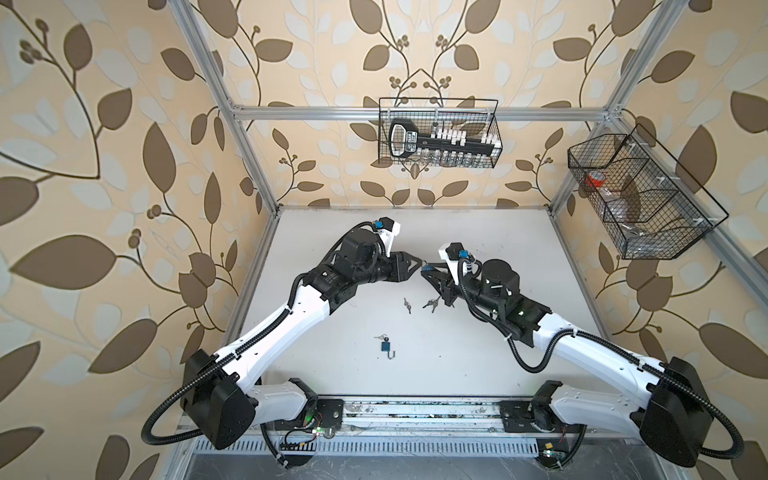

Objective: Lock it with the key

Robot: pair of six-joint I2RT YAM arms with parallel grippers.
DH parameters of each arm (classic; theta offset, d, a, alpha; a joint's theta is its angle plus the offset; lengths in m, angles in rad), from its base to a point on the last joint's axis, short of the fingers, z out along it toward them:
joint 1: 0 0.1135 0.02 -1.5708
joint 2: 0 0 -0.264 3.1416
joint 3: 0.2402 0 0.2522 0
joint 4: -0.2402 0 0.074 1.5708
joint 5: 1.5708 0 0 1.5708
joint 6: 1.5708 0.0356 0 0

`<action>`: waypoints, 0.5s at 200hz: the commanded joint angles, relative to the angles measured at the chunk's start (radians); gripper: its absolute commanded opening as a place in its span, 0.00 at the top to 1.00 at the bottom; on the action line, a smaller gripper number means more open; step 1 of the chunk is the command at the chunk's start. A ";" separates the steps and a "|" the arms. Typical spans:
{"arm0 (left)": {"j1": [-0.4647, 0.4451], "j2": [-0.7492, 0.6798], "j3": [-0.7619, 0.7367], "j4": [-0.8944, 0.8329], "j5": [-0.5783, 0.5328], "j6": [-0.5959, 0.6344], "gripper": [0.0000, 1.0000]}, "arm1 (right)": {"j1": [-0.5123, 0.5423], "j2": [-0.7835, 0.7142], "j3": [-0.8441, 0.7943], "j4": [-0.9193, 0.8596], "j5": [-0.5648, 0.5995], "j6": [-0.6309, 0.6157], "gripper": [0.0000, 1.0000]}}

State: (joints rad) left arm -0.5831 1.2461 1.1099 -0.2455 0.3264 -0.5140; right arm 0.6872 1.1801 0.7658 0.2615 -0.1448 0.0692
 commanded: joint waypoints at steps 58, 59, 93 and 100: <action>0.059 -0.124 -0.087 -0.119 -0.224 -0.040 0.53 | -0.021 0.217 0.073 -0.205 0.018 -0.028 1.00; 0.061 -0.125 -0.089 -0.118 -0.221 -0.041 0.53 | -0.021 0.221 0.075 -0.207 0.016 -0.030 1.00; 0.169 -0.137 -0.178 -0.072 -0.101 -0.108 0.56 | -0.041 0.366 0.162 -0.299 -0.031 -0.064 1.00; 0.194 -0.137 -0.194 -0.060 -0.073 -0.121 0.58 | -0.042 0.396 0.185 -0.318 -0.032 -0.068 1.00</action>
State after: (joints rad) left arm -0.4534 1.1301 0.9657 -0.3462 0.1612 -0.5755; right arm 0.6525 1.5002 0.8646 0.0349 -0.1352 0.0383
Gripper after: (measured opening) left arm 0.438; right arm 0.249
